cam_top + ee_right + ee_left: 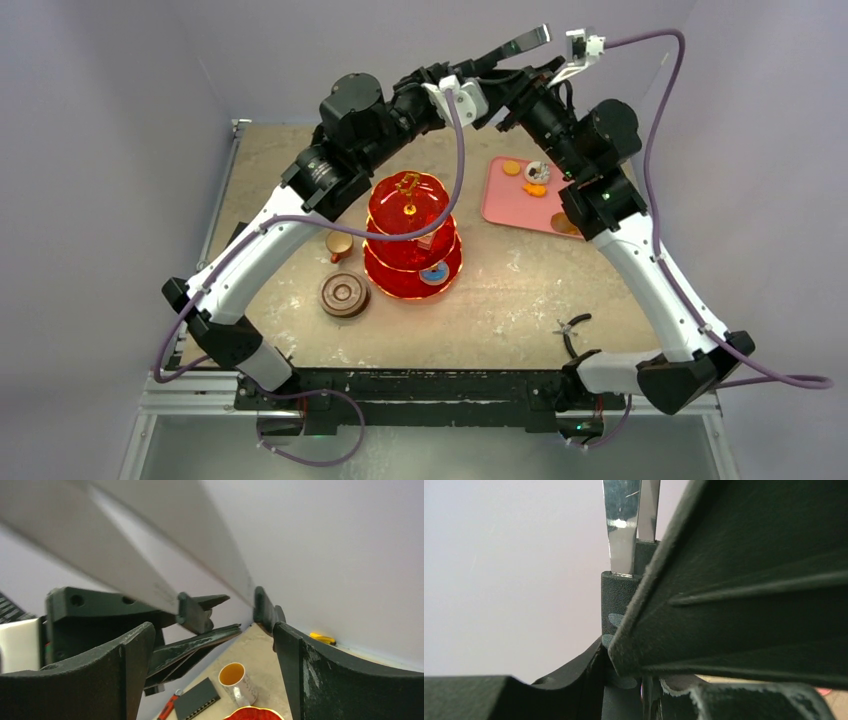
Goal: Serve the afternoon tea
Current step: Pick up the clamp from the tray.
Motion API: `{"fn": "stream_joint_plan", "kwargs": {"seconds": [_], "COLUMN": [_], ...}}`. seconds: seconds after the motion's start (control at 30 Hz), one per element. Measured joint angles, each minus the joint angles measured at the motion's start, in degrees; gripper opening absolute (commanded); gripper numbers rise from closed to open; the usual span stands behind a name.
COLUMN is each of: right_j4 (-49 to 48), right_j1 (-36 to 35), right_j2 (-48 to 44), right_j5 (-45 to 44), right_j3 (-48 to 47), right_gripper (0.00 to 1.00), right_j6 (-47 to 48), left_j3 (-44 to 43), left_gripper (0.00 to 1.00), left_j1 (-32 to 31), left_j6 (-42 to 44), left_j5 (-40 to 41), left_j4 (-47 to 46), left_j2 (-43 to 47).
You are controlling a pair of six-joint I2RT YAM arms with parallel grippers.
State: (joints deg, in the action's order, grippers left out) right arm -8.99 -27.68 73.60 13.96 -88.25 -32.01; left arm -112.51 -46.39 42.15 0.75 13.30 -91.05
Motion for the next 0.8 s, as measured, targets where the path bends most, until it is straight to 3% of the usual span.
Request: {"fn": "stream_joint_plan", "kwargs": {"seconds": [0.43,0.6,0.67,0.8], "right_j4": [0.1,1.7,2.2,4.8], "right_j1": [-0.8,-0.9,-0.9,-0.9], "right_j2": [4.8,4.8,4.8,4.9], "right_j5": [-5.0,-6.7,-7.0,-7.2], "right_j3": [-4.7,-4.7,-4.7,-4.7], "right_gripper": [0.67,0.62,0.61,0.57], "right_j6": [-1.4,-1.5,-1.5,-1.4], "left_j3": [3.4,3.7,3.7,3.7], "left_gripper": [0.03,0.19,0.37,0.52], "left_j1": [0.1,0.1,0.1,0.1], "left_j6": [0.5,0.5,0.5,0.5], "left_j5": [0.1,0.1,0.1,0.1], "left_j4": [-1.7,-2.0,-2.0,-2.4], "left_j2": [0.9,1.2,1.2,1.3]}}
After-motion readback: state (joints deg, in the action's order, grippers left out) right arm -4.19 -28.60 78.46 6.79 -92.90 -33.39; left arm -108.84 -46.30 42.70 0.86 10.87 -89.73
